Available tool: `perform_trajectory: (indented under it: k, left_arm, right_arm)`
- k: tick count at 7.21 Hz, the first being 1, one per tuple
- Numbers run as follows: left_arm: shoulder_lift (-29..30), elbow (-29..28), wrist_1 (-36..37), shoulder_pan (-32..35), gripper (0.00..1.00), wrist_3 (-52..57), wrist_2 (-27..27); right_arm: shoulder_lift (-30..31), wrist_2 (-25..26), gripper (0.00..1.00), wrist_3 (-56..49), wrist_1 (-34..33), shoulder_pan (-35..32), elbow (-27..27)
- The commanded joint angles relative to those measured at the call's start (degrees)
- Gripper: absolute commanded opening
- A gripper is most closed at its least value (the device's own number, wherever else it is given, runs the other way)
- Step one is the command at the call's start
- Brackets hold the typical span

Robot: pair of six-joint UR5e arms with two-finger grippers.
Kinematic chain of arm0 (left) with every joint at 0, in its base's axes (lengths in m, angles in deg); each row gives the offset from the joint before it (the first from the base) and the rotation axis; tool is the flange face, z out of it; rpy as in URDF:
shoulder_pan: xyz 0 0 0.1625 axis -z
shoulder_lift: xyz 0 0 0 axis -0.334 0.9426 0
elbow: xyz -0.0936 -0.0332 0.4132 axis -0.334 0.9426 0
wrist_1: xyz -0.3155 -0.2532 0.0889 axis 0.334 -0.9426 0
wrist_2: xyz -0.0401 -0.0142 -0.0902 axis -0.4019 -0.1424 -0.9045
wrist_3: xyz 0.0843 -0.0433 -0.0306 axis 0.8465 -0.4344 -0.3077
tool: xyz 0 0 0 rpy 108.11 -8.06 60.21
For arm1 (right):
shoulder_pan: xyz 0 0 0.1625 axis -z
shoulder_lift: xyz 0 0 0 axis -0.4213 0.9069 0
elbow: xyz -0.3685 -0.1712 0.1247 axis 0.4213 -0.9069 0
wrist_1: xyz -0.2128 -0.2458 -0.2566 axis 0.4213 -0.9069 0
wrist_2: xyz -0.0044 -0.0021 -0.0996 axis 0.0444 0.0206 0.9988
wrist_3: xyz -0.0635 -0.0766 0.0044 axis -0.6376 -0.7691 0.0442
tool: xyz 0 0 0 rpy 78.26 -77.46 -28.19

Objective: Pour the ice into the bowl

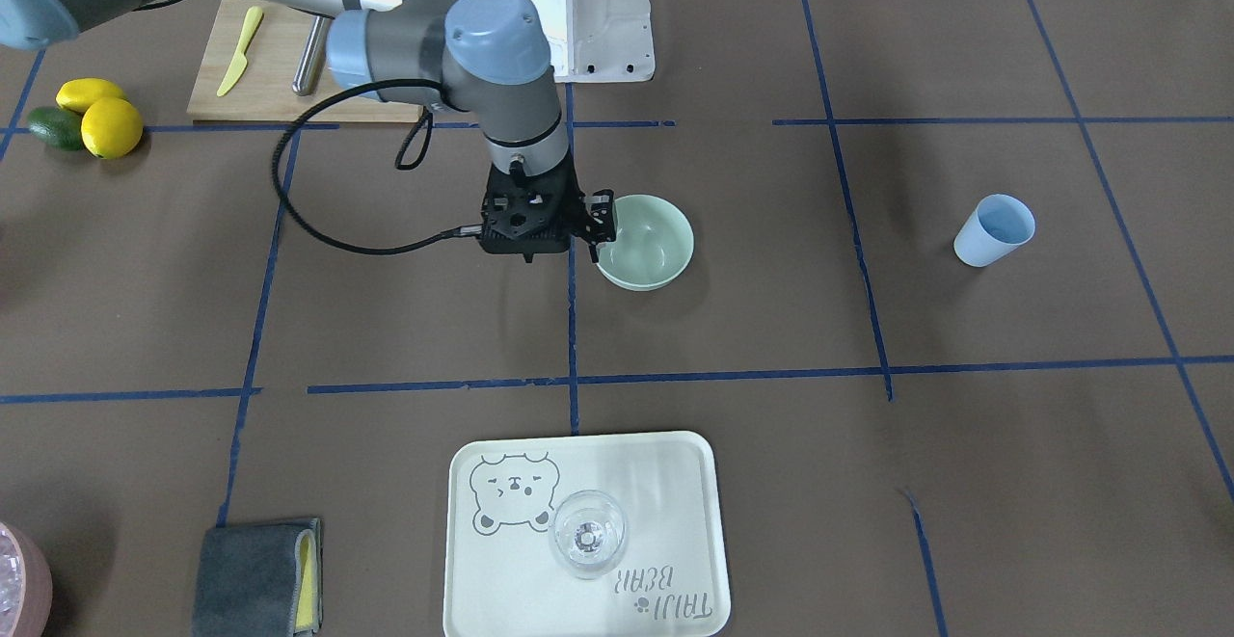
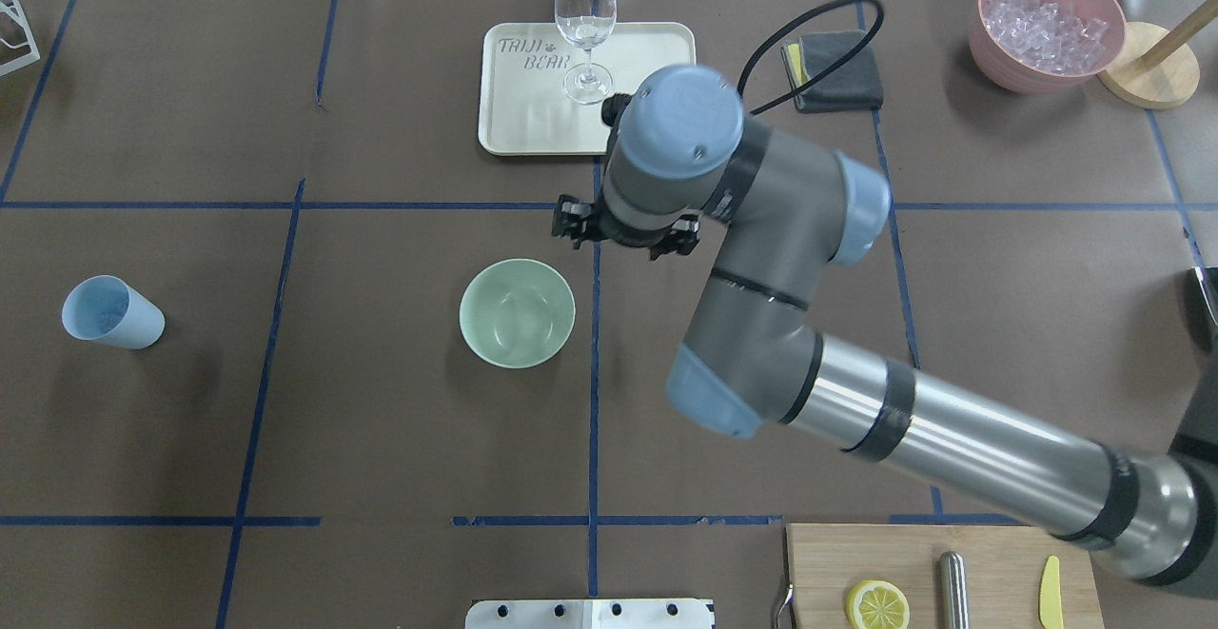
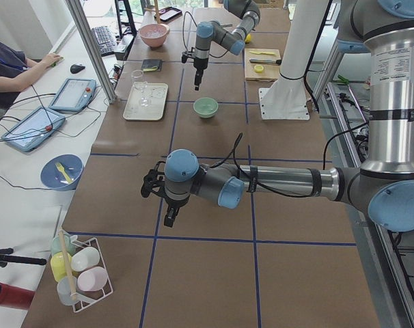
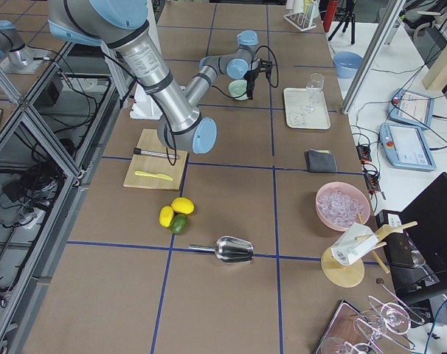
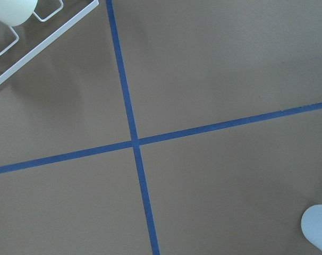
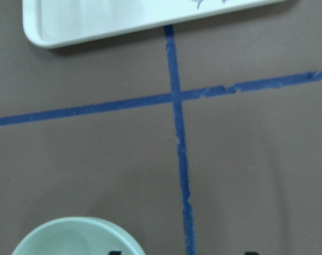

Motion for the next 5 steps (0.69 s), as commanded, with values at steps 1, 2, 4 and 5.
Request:
perform_trajectory:
  k: [1,2,4,5]
  left_arm:
    - [1.69,-0.64,-2.34,-0.01,1.0,-0.31,0.07]
    - [2.22,-0.39,-2.44,-0.01,1.0,-0.14,-0.02]
    - [5.02,-0.47,-2.62,-0.01,1.0,-0.31,-0.19]
    - [6.26,-0.3,-5.84,-0.01,1.0,-0.32,-0.2]
  right_arm:
    - [10.26,-10.71,1.0,-20.69,-11.5,-13.12,12.39]
    - [15.2,-13.1,1.0,-34.47,-14.51,-19.45,14.62]
    - [26.01,-17.66,1.0,-65.74,-14.89,-33.77,12.29]
    - [29.54,-22.13,1.0,-80.6,-14.54,-41.32,7.92]
